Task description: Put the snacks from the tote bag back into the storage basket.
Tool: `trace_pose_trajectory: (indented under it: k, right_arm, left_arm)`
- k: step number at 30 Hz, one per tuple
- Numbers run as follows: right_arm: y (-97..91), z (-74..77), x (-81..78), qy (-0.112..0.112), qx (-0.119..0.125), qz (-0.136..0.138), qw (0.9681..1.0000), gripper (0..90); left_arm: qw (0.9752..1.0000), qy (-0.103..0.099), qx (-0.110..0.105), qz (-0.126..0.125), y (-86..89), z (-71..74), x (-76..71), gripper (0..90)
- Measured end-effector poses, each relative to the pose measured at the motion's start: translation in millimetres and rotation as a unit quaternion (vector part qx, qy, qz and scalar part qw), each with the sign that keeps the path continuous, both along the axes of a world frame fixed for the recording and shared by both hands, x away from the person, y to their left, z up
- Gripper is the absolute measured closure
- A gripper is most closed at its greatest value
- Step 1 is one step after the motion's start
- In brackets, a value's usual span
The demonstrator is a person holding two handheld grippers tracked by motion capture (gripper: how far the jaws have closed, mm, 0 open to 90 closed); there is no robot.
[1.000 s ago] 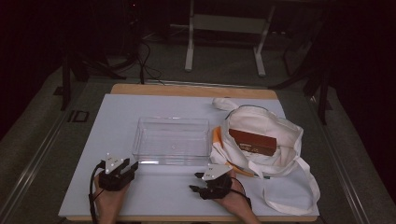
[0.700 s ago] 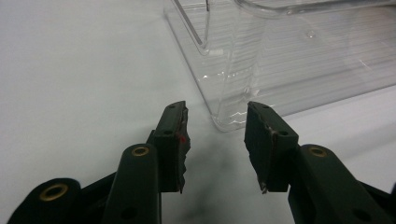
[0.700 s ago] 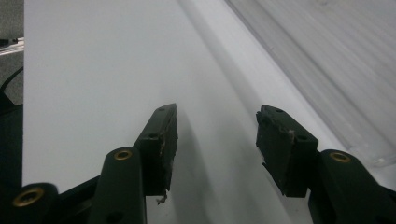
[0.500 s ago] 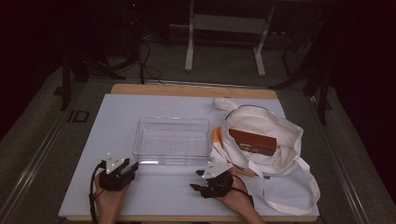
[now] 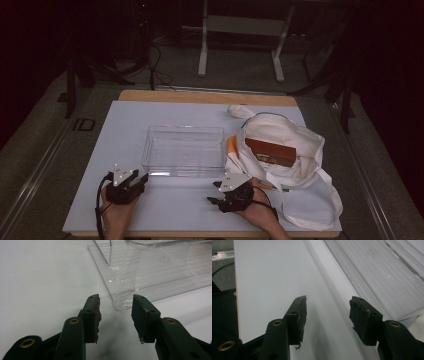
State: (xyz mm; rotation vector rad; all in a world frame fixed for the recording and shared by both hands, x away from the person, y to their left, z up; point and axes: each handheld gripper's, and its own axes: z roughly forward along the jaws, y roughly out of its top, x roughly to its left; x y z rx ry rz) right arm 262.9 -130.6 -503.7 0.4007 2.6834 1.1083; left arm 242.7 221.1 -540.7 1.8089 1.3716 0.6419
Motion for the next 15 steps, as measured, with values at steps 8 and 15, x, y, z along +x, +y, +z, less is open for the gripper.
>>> trace_pose_trajectory:
  k: [8, 15]
  right_arm:
    - [-6.5, 11.0, -1.9, -0.011, -0.010, -0.003, 0.9999, 46.7]
    - [-11.4, 22.2, 0.8, -0.019, -0.011, -0.005, 0.9997, 46.3]
  left_arm:
    - [1.0000, 0.000, 0.000, 0.000, -0.1, 0.0, 0.1, 57.7]
    - [1.0000, 0.002, 0.001, -0.001, -0.4, -0.1, 0.3, 57.6]
